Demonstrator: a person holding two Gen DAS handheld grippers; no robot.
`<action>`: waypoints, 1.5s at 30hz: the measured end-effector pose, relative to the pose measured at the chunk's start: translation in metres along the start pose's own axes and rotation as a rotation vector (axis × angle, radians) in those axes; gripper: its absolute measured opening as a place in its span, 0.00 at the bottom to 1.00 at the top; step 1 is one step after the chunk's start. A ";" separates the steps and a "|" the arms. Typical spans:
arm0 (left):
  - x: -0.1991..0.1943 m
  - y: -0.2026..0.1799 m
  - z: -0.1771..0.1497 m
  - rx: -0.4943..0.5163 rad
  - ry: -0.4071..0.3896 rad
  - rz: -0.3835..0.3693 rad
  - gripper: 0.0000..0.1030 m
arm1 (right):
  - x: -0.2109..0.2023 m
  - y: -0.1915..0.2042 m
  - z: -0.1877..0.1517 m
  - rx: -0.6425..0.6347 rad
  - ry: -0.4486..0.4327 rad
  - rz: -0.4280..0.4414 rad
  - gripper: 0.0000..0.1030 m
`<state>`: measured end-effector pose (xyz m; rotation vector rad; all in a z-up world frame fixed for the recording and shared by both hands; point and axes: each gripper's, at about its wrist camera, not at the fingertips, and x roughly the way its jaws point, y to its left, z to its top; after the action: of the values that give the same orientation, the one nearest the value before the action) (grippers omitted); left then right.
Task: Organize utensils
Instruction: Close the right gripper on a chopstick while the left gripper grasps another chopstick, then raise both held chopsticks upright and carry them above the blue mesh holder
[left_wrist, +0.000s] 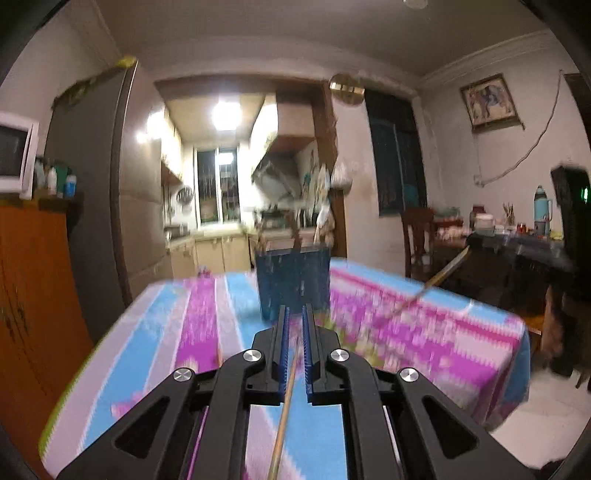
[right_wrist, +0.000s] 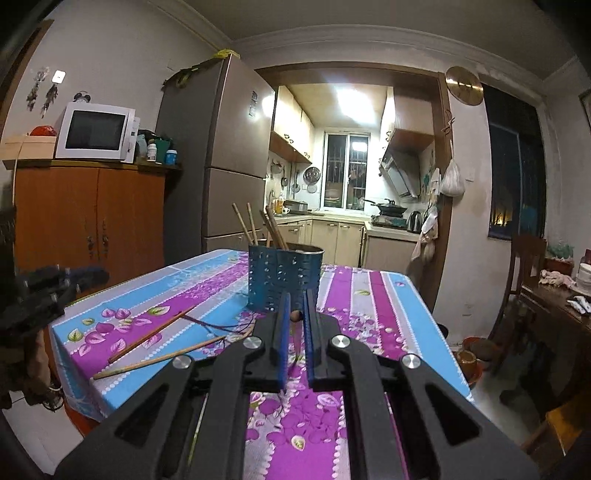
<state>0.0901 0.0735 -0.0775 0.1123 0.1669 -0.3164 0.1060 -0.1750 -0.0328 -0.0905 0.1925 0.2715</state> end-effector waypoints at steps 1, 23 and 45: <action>0.001 0.003 -0.015 -0.006 0.043 -0.007 0.11 | -0.001 0.000 -0.006 0.004 0.015 0.005 0.05; 0.008 0.008 -0.104 0.019 0.196 -0.016 0.13 | 0.019 0.006 -0.100 0.088 0.235 0.016 0.05; -0.009 0.004 -0.114 0.013 0.143 0.048 0.13 | 0.026 0.010 -0.130 0.070 0.220 0.004 0.05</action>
<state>0.0662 0.0958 -0.1873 0.1522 0.3032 -0.2617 0.1050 -0.1736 -0.1662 -0.0506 0.4202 0.2589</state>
